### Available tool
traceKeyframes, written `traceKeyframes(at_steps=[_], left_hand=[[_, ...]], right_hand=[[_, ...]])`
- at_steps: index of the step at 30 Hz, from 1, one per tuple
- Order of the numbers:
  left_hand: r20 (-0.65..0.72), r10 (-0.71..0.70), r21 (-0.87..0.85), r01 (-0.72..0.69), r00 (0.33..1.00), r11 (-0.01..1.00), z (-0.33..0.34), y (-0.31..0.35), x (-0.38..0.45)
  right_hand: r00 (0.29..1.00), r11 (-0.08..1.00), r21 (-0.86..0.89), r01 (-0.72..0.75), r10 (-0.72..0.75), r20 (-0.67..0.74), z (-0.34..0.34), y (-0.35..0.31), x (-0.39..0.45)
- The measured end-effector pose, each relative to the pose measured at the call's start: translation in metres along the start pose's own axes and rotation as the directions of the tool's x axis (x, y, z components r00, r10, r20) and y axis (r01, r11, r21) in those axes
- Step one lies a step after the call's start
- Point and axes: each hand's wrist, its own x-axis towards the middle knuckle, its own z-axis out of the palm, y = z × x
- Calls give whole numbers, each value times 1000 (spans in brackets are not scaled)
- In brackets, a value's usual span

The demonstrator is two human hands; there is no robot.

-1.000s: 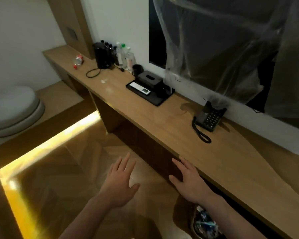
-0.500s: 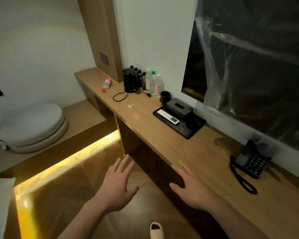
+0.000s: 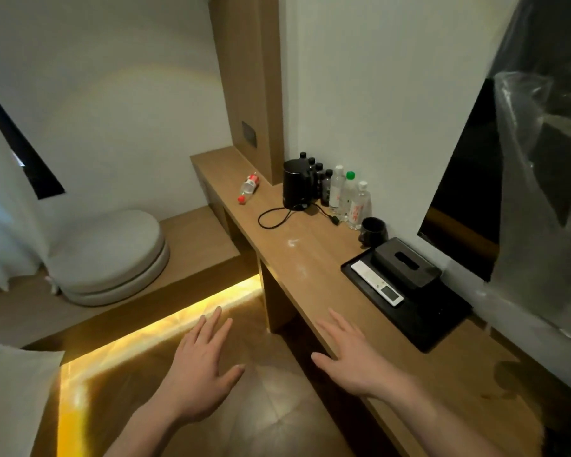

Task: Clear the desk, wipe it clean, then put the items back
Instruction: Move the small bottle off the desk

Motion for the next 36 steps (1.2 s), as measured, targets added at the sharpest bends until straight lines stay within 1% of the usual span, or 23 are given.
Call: traceKeyframes(at_steps=[5, 9, 14, 19, 23, 28, 31, 36], left_hand=[[-19, -56, -28, 55, 998, 998, -18, -41, 58], [-5, -44, -41, 44, 999, 998, -34, -78, 113], [46, 7, -54, -4, 999, 999, -68, -128, 176], [55, 97, -37, -95, 994, 995, -107, -171, 242], [119, 163, -51, -158, 979, 986, -116, -186, 278], [123, 226, -30, -224, 966, 974, -121, -197, 344], [169, 239, -36, -236, 956, 971, -120, -197, 382], [199, 228, -10, -230, 953, 973, -133, -199, 459]], right_hand=[[999, 999, -24, 40, -39, 12, -12, -33, 74], [1000, 1000, -27, 11, -11, 2, -10, -56, 128], [996, 997, 3, -78, 78, -46, -6, -90, 185], [986, 993, 59, -98, 105, -127, -6, -126, 241], [980, 982, 97, -161, 170, -101, 2, -133, 262], [957, 963, 118, -242, 257, -136, -7, -134, 309], [952, 955, 132, -267, 283, -119, -10, -127, 342], [942, 937, 170, -305, 323, -89, -33, -121, 414]])
